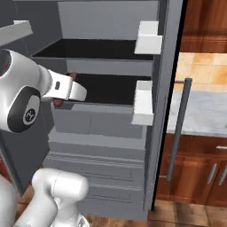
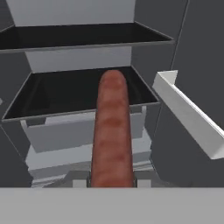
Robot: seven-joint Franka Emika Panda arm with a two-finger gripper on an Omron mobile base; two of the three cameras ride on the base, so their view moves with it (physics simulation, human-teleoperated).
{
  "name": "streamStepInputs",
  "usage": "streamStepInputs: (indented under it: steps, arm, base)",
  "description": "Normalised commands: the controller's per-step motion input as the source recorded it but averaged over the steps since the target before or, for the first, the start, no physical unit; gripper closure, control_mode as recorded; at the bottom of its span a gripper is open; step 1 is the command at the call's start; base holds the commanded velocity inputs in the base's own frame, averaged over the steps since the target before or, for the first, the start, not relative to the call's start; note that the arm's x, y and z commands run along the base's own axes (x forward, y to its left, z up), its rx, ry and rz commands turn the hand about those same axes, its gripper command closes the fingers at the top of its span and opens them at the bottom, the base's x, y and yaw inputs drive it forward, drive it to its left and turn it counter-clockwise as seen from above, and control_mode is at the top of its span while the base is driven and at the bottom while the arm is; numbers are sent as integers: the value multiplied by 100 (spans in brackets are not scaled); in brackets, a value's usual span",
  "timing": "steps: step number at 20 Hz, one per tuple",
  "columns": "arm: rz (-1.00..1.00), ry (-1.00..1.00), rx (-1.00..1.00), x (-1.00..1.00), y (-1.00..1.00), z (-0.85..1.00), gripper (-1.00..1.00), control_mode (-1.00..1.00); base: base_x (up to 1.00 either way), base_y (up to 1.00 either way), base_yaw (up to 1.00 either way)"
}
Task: Move the hot dog bun to the plate on the dining table and place the condiment next to that plate. Then navigate to the fridge and take the sausage and place it on the plate as well.
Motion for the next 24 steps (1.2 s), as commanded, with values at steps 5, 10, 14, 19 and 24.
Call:
streamStepInputs:
  steps: [5, 10, 14, 19, 24]
  arm:
    - [0, 0, 0, 0, 0, 0, 100, 100]
    - [0, 0, 0, 0, 0, 0, 100, 100]
    - [0, 0, 0, 0, 0, 0, 100, 100]
    - [0, 0, 0, 0, 0, 0, 100, 100]
    - [0, 0, 0, 0, 0, 0, 100, 100]
  base:
    - [-100, 38, -30]
    - [-86, 4, -62]
    - [-55, 0, -79]
    - [-47, 0, -79]
    - [-24, 0, -87]
